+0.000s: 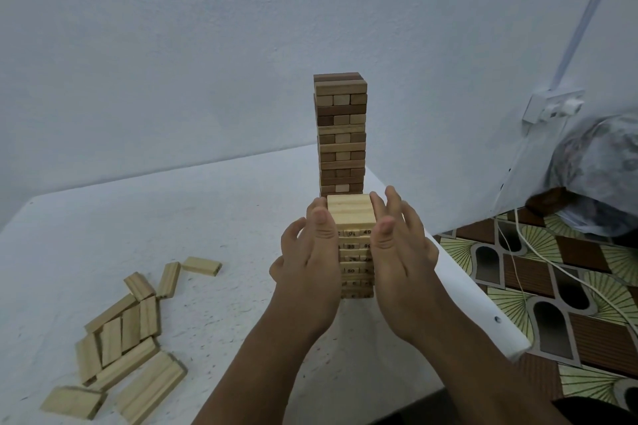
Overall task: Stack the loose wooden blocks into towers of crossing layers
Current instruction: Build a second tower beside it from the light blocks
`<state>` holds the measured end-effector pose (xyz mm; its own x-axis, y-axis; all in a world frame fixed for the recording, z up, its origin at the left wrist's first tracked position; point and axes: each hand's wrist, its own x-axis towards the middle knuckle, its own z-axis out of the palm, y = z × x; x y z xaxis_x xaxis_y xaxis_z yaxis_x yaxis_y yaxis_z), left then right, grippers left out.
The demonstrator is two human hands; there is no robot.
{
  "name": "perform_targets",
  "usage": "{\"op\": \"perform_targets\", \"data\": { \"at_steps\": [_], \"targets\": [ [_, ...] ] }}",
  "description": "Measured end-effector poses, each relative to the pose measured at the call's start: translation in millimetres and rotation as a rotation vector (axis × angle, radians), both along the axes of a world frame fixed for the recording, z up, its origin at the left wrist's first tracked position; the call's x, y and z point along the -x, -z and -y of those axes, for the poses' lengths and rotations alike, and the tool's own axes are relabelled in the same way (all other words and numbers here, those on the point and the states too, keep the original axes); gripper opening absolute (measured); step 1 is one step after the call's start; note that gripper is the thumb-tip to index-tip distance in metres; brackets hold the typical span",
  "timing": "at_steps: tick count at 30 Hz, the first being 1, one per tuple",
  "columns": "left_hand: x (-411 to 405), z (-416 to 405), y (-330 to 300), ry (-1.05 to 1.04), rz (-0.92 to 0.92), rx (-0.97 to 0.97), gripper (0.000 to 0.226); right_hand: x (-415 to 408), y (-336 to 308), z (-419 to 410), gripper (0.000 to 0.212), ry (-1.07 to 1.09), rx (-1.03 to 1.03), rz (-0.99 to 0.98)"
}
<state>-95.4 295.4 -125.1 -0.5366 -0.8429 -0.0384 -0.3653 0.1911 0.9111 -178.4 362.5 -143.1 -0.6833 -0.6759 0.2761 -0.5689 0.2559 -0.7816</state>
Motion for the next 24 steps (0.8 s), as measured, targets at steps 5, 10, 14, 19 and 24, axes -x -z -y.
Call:
{"op": "perform_targets", "data": {
  "at_steps": [5, 10, 14, 19, 24],
  "targets": [
    [-2.6, -4.0, -8.0, 0.001, 0.022, 0.003, 0.068, 2.4, -0.9, -1.2, 0.104, 0.009, -0.020, -0.047],
    [-18.8, -4.7, -23.4, -0.020, -0.074, 0.107, 0.047, -4.2, -13.8, -9.6, 0.075, 0.052, 0.198, -0.113],
    [-50.3, 0.2, -35.3, -0.119, -0.285, 0.251, 0.034, -22.8, -27.4, -16.7, 0.023, 0.026, 0.512, -0.321],
    [-103.9, 8.2, -32.9, -0.171, -0.238, 0.374, 0.018, -69.3, -19.1, -2.1, 0.022, -0.159, 0.476, -0.328],
    [-164.4, 30.1, -12.6, -0.189, 0.018, 0.413, 0.021, -103.8, -0.3, 20.8, 0.024, -0.363, 0.158, -0.276]
  ]
}}
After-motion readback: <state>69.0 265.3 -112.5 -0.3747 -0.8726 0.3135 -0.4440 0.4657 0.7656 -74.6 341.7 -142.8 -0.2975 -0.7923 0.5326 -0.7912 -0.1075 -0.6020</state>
